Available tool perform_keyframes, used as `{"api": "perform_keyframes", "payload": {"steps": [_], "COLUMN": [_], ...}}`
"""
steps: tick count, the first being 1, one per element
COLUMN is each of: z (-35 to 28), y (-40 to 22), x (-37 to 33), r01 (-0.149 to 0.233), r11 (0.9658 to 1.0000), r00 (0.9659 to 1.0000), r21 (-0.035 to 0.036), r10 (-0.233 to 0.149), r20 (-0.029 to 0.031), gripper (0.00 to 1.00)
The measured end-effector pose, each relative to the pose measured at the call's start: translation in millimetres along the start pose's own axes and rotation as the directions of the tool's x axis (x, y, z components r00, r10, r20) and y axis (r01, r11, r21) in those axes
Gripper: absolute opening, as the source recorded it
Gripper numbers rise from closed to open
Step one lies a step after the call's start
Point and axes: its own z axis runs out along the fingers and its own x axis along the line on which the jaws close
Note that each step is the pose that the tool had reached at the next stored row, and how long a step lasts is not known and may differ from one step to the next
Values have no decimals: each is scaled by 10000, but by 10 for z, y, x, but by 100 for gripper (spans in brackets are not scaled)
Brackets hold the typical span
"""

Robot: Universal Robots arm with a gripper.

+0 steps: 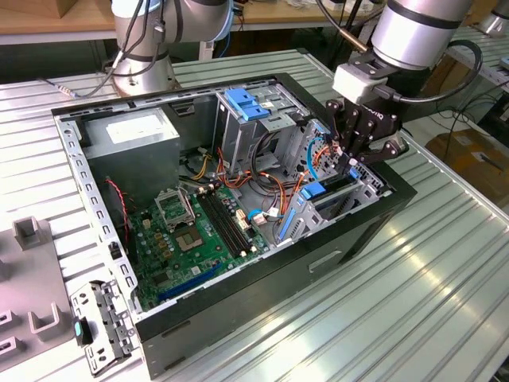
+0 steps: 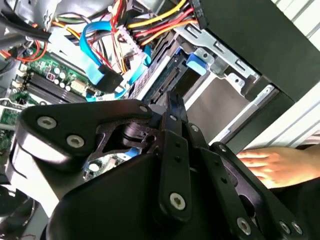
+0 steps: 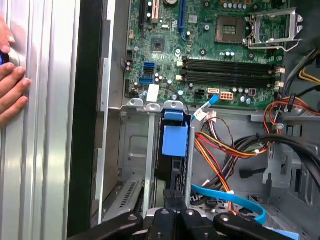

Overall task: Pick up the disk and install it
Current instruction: 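Insert the first disk wire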

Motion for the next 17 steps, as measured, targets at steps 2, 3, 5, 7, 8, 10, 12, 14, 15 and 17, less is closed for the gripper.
{"api": "perform_keyframes", "payload": {"steps": [2,3,5,7,8,10,12,14,15,17], "z": [-19,-40,-96,-159,-163,-162,-161,-161,-161,-161], "y": [-1,-1,-1,-3,-11,-71,-156,-225,-241,-251], "x": [2,3,6,9,10,15,14,7,2,1], "r01": [256,345,448,545,615,753,773,788,809,986], "r11": [9997,9994,9990,9985,9981,9971,9969,9968,9966,9950], "r00": [9997,9994,9990,9985,9981,9971,9969,9968,9966,9950], "r21": [13,15,8,-9,-21,-66,-109,-132,-134,-132], "r10": [-256,-345,-448,-545,-615,-752,-772,-786,-807,-985], "r20": [3,11,40,75,96,131,140,144,145,147], "gripper": [11,11,11,11,11,11,11,11,11,11]}}
